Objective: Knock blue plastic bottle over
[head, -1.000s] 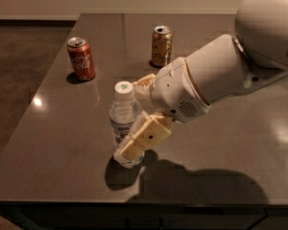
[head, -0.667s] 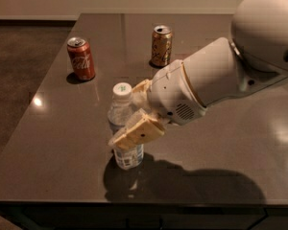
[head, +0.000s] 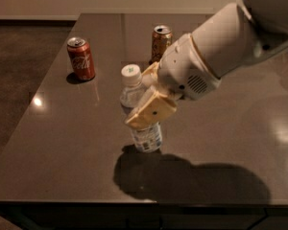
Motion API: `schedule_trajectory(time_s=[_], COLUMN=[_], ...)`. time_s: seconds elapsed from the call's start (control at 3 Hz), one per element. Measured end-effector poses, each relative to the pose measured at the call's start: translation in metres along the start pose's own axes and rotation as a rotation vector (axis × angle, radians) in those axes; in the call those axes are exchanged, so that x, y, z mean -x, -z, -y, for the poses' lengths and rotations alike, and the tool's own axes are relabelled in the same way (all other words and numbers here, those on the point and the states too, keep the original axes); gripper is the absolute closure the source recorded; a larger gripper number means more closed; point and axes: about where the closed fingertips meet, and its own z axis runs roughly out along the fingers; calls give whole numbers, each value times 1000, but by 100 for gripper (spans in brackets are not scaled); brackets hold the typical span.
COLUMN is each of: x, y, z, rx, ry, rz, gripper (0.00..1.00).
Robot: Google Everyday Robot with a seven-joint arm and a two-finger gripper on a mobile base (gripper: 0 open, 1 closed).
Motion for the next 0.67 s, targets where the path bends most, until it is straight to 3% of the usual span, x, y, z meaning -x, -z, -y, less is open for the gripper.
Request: schedule_trajectory(time_s=[0.33, 0.67], x=[-24, -64], y=[25, 35], z=[35, 64], rx=[0, 11], ry=[-43, -65], rz=[-151, -357], gripper=[100, 100])
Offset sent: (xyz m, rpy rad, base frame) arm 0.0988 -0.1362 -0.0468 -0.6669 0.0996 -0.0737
